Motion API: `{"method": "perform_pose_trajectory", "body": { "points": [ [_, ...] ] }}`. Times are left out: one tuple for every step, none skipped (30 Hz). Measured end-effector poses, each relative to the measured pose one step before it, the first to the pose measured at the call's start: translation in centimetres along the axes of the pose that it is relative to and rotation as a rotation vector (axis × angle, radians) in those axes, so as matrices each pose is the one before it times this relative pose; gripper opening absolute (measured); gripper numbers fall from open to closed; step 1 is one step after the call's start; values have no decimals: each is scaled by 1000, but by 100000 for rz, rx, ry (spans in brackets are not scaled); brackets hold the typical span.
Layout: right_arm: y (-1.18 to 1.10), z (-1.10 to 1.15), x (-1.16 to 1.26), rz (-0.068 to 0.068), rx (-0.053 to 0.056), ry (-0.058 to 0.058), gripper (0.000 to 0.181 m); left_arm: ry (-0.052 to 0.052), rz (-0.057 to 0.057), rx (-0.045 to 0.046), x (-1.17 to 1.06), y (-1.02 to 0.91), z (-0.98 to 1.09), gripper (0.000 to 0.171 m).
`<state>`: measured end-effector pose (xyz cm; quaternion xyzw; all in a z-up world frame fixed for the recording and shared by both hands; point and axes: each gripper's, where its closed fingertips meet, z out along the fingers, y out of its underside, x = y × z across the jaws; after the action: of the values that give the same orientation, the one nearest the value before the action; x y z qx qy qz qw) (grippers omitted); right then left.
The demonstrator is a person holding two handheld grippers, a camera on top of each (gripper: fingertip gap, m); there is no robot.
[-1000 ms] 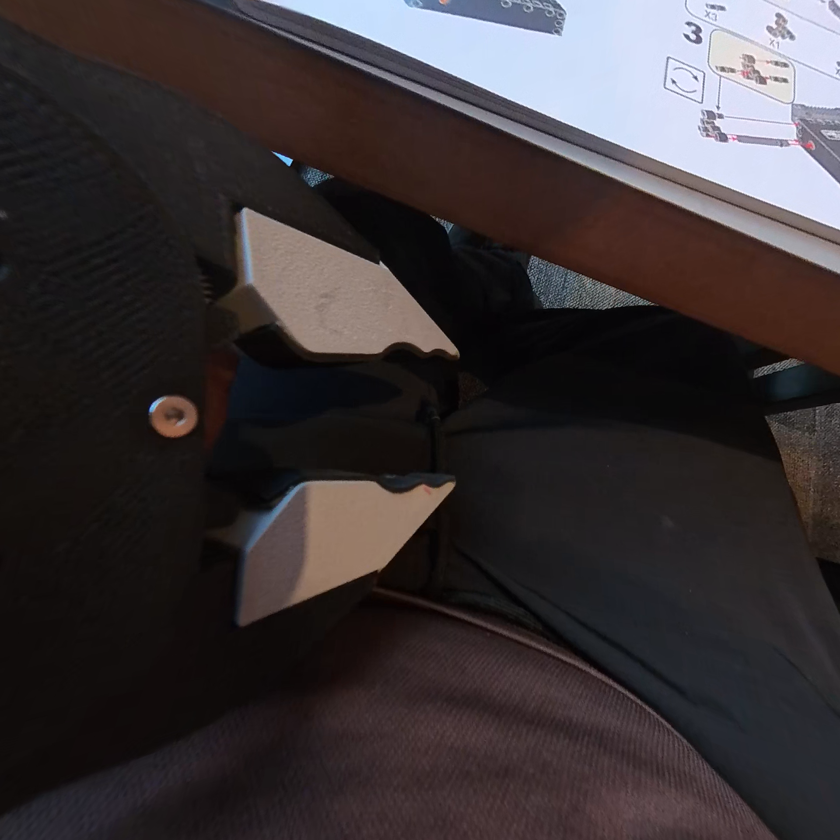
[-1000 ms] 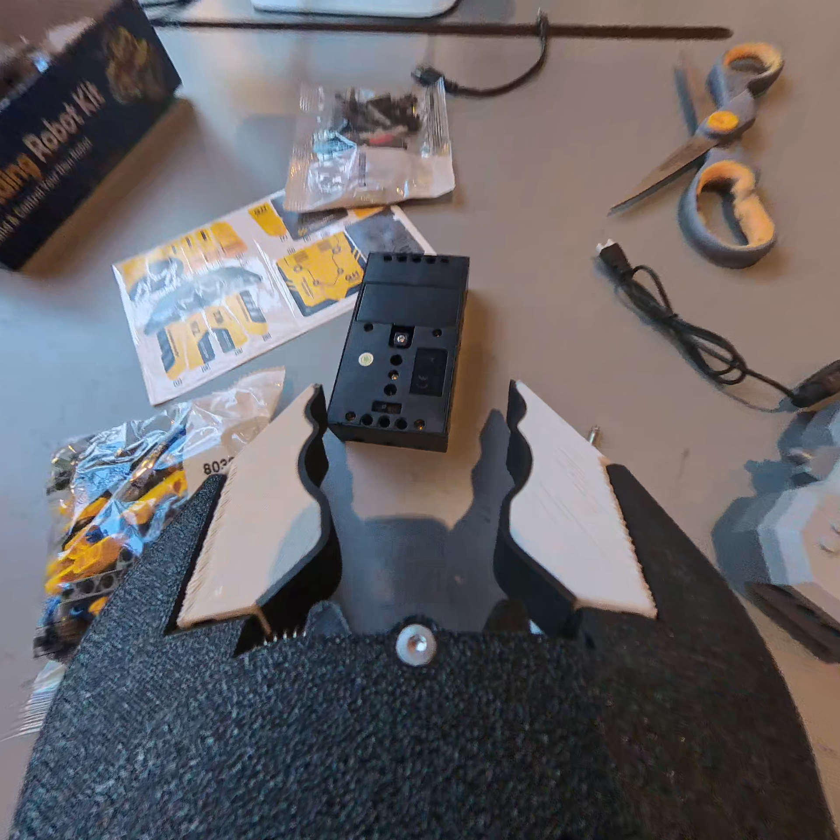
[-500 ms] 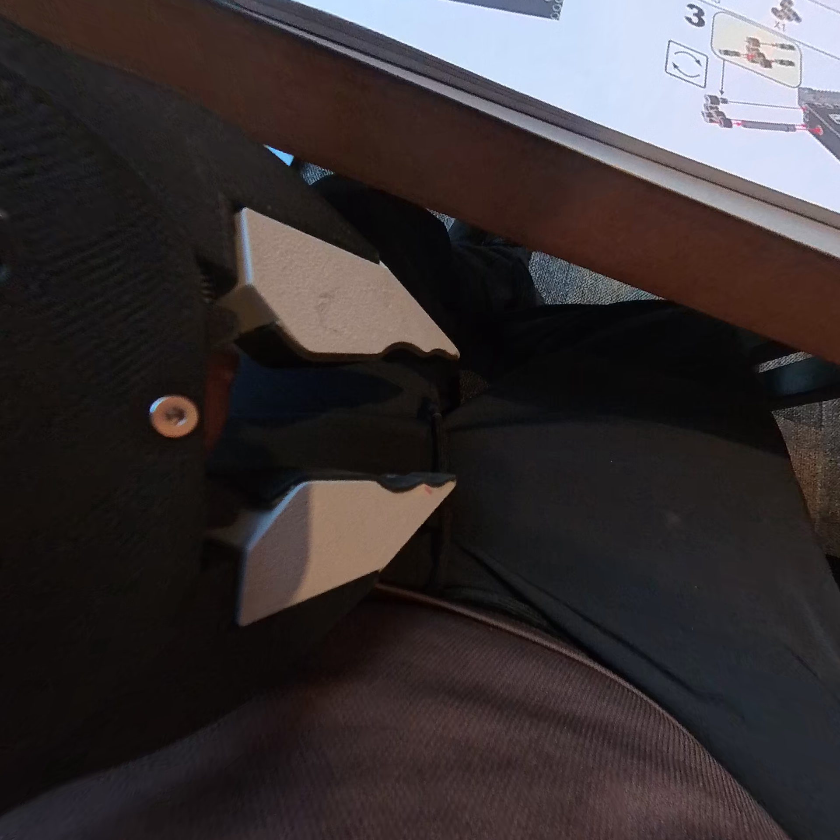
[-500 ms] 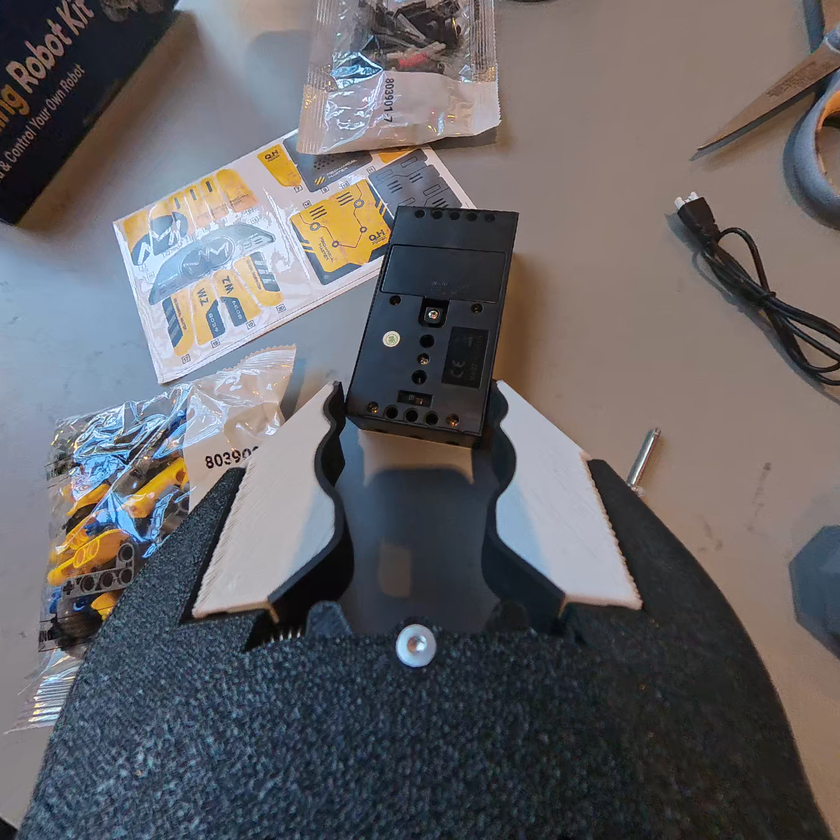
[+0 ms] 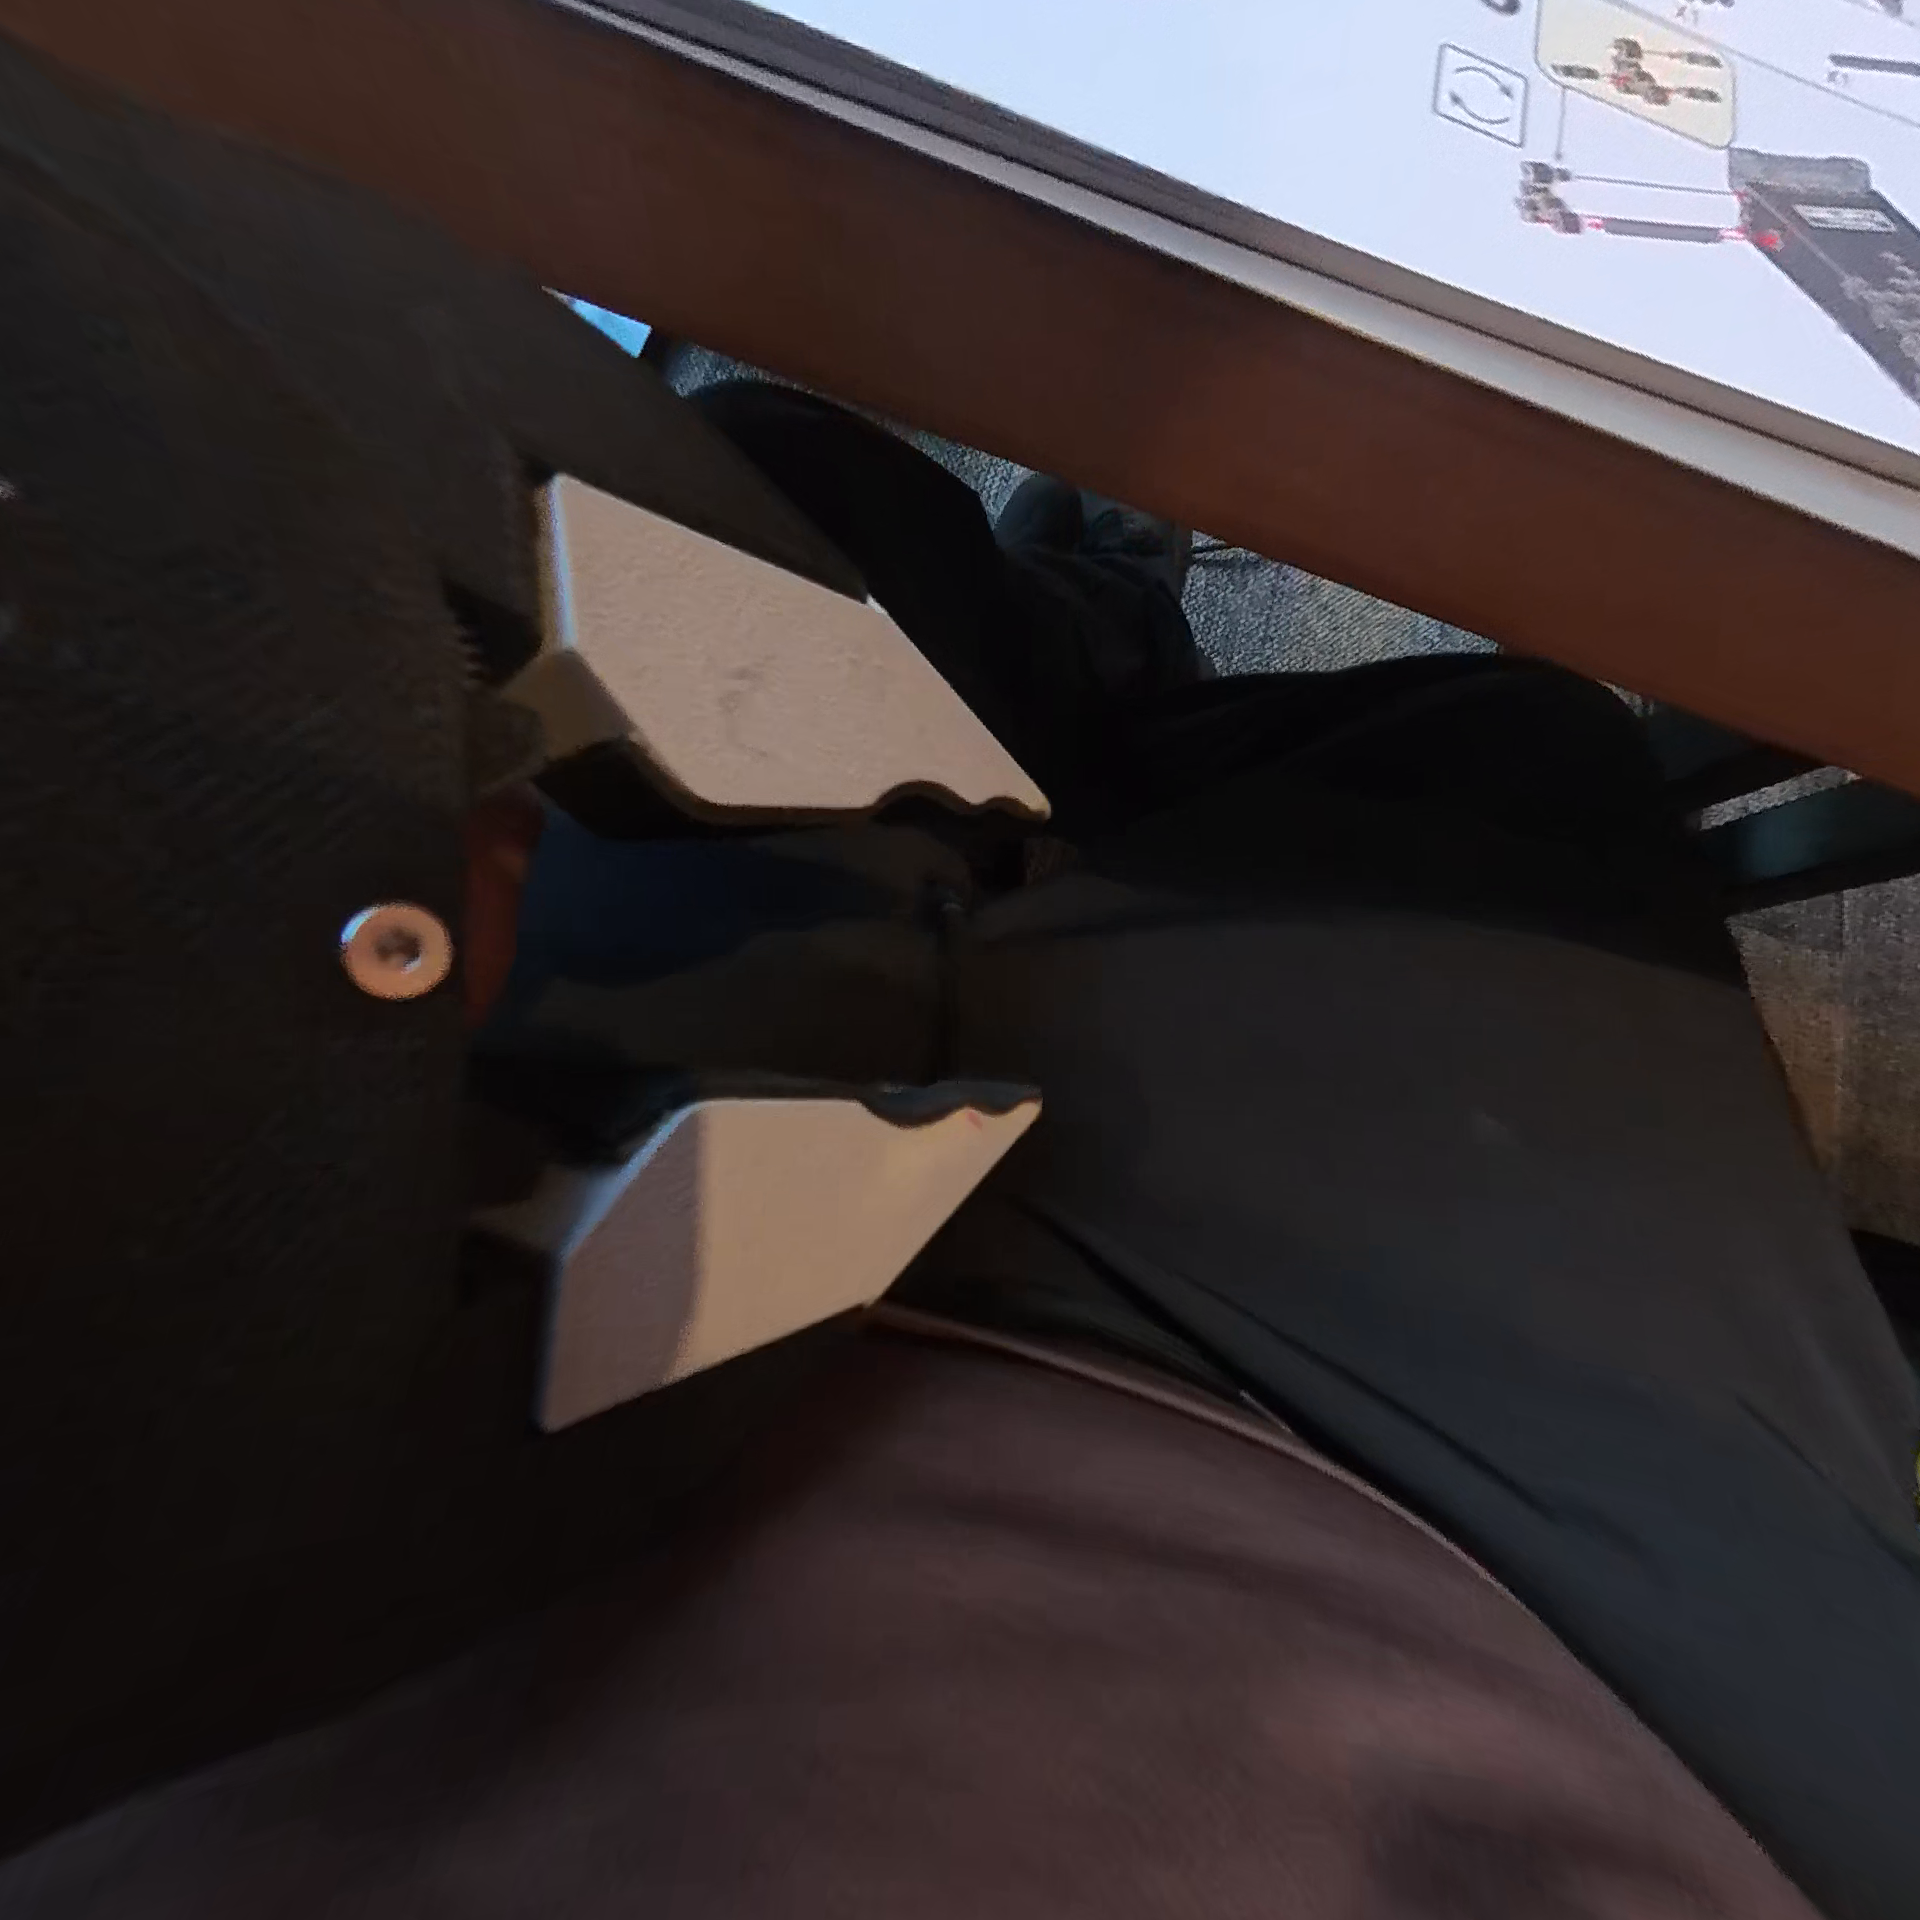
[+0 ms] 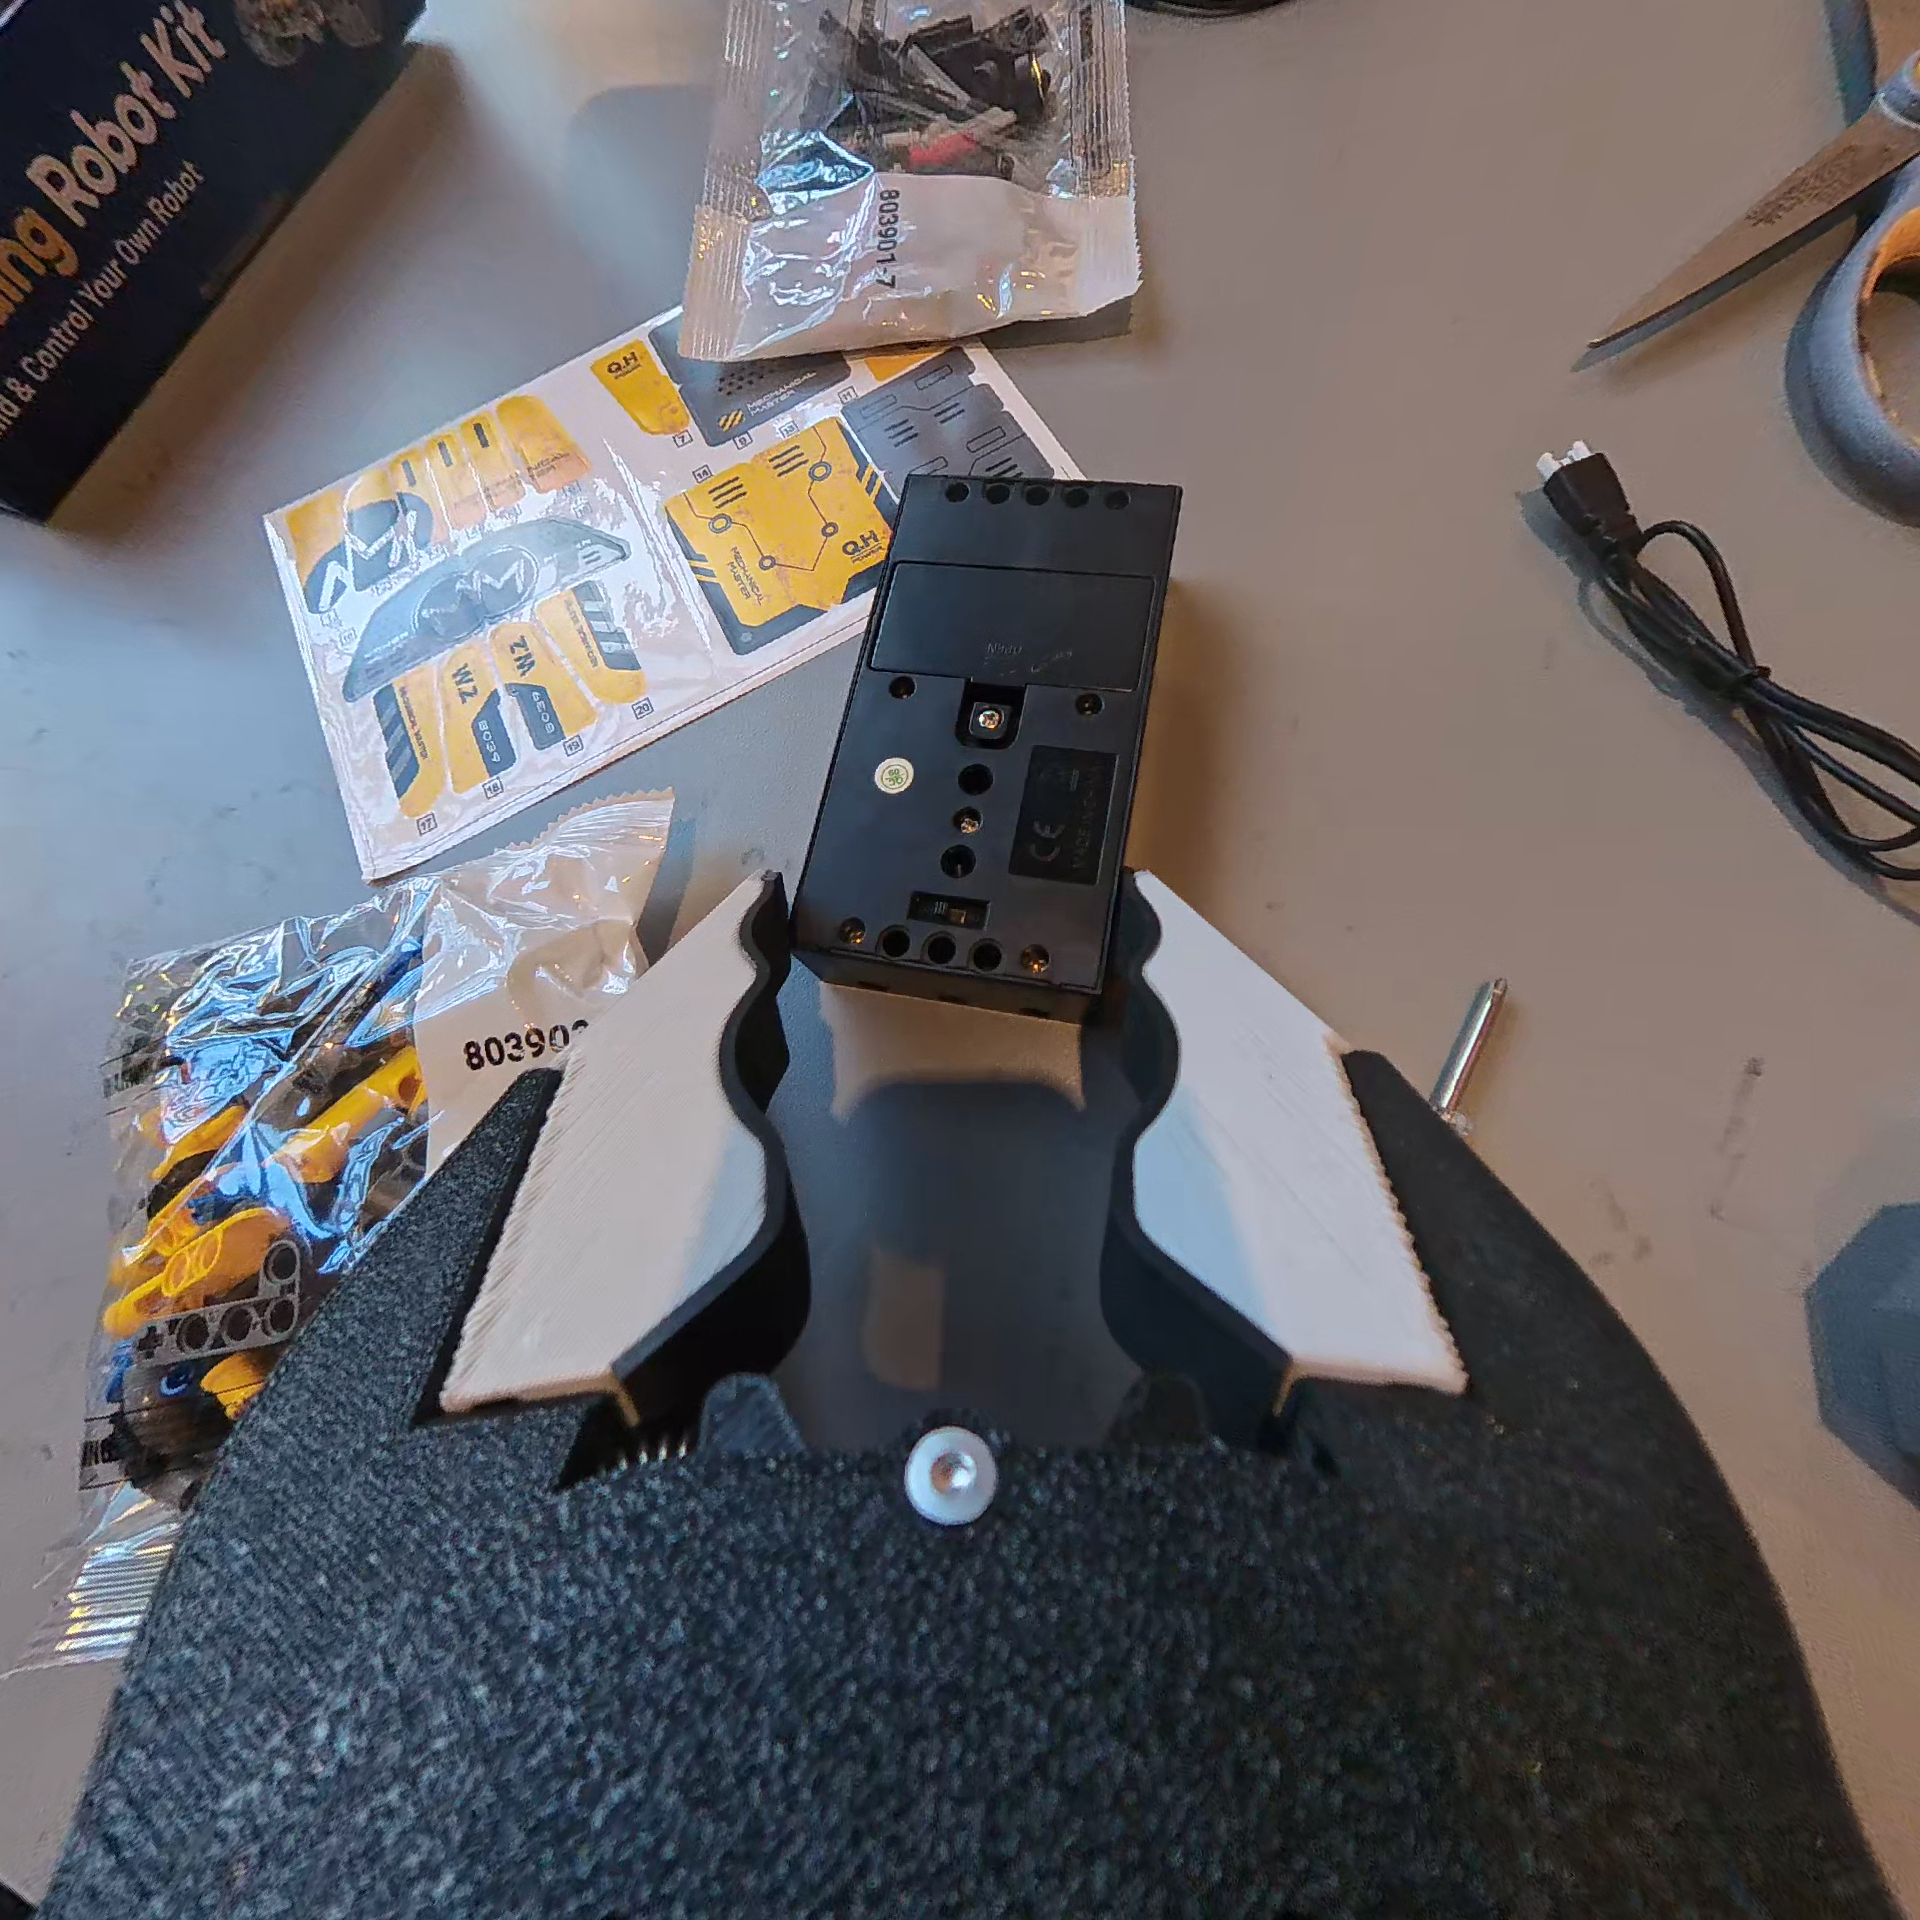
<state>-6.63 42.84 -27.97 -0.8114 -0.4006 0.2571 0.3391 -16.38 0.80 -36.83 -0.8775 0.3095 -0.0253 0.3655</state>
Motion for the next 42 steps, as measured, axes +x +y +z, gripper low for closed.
{"method": "perform_pose_trajectory", "body": {
  "points": [
    [4, 8, 8, -34, 25, 33, 63, 92, -746, 809, 146, -367, -10, 47],
    [-1, 1, -11, 30, 8, -63, 63, -423, -687, 1324, 137, -579, -67, 48],
    [-2, 10, -1, 146, 3, -158, 63, -404, -298, 1453, 183, -789, -169, 49],
    [0, -7, -9, 151, 4, -186, 63, -212, 345, 1918, 216, -1070, -262, 50],
    [1, 8, -2, 48, 19, -160, 63, 186, 1144, 2816, 244, -1335, -353, 51],
    [-3, 1, -22, -44, 21, -178, 63, 429, 956, 3536, 158, -1562, -354, 50],
    [3, -2, -36, -100, 14, -247, 63, 376, 61, 3564, -14, -1708, -237, 49],
    [4, 8, -24, -111, 23, -238, 63, -321, -1054, 2998, -323, -1747, -113, 46],
    [-3, 2, -27, -56, 23, -218, 63, -1108, -1729, 2514, -614, -1791, -1, 44],
    [8, 3, -15, -18, 2, -224, 63, -309, -1759, 2713, -598, -1866, 15, 44],
    [-4, 7, -27, -79, -6, -191, 63, -405, -2017, 3297, -742, -1938, 0, 44],
    [4, 0, -20, -169, -1, -72, 63, -1932, -2690, 3352, -1102, -1876, 29, 38],
    [-3, -2, -20, -237, -3, 5, 63, -2598, -3115, 2223, -1325, -1617, 110, 30],
    [10, 0, -28, -254, -12, -13, 63, -2115, -3271, 477, -1340, -1268, 209, 24],
    [-2, -6, -19, -147, -8, -45, 63, -1558, -3209, -1095, -1284, -941, 251, 25],
    [3, 10, -5, 20, 0, -95, 63, -1074, -2124, -1815, -1176, -703, 237, 26],
    [4, -10, -8, 96, 6, -141, 63, -1776, -1013, -1184, -1234, -614, 160, 28],
    [-5, 0, -2, 85, 6, -127, 63, -2869, -735, -46, -1346, -599, 76, 29],
    [3, 10, -3, 44, -1, -70, 63, -2543, -1165, 297, -1238, -524, 41, 29],
    [1, -1, -9, 25, -8, -55, 63, -375, -1213, 49, -856, -409, 81, 29],
    [-2, 2, -5, 12, -15, -90, 63, 624, -1608, -451, -691, -285, 177, 29],
    [4, -2, -18, 23, -27, -118, 63, 380, -1595, -1699, -687, -103, 298, 29],
    [4, 10, -8, 68, -41, -154, 63, 94, -512, -2413, -662, -29, 432, 31],
    [6, 9, -11, 88, -49, -165, 63, -314, 658, -1460, -676, -178, 539, 40],
    [9, 3, 1, 78, -41, -122, 63, 420, 1622, -585, -526, -313, 674, 51],
    [0, 1, -7, 61, -31, -77, 63, 1049, 1933, -633, -442, -341, 815, 55],
    [4, -2, -13, 53, -30, -64, 63, 238, 796, -625, -561, -374, 958, 55],
    [7, 8, -4, 50, -28, -72, 63, 213, -165, -1043, -550, -354, 1108, 55],
    [-1, 1, -6, 42, -26, -79, 63, 768, -313, -1662, -444, -292, 1211, 55],
    [7, 8, -5, 44, -28, -84, 63, 900, -240, -1747, -361, -277, 1283, 55],
    [-5, 4, -5, 87, -28, -114, 63, 467, 284, -1603, -412, -306, 1320, 55],
    [9, 3, -7, 133, -39, -153, 63, -64, 667, -1708, -429, -256, 1334, 55],
    [5, 6, 1, 137, -41, -155, 63, 180, 583, -1740, -374, -257, 1318, 55],
    [7, 4, 0, 103, -27, -119, 63, 982, 349, -1472, -222, -308, 1267, 55],
    [-1, 1, -10, 75, -26, -93, 63, 1567, 260, -1470, -104, -284, 1216, 55],
    [8, 7, -10, 65, -36, -112, 63, 1100, 528, -1872, -175, -251, 1163, 56],
    [1, 12, -5, 82, -53, -188, 63, 573, 496, -1651, -215, -284, 1096, 56],
    [9, 7, -20, 93, -75, -231, 63, 1286, 660, -1139, -70, -357, 1028, 56],
    [15, 15, -15, 118, -96, -252, 63, 2211, 1231, -781, 102, -390, 996, 58],
    [-2, 14, -10, 170, -99, -296, 63, 1587, 1068, -502, 23, -436, 967, 59],
    [15, 10, -18, 216, -99, -324, 63, 1292, 671, -165, -21, -473, 930, 59],
    [6, 16, -3, 231, -99, -331, 63, 2091, 369, 250, 67, -494, 890, 59]
  ]
}}
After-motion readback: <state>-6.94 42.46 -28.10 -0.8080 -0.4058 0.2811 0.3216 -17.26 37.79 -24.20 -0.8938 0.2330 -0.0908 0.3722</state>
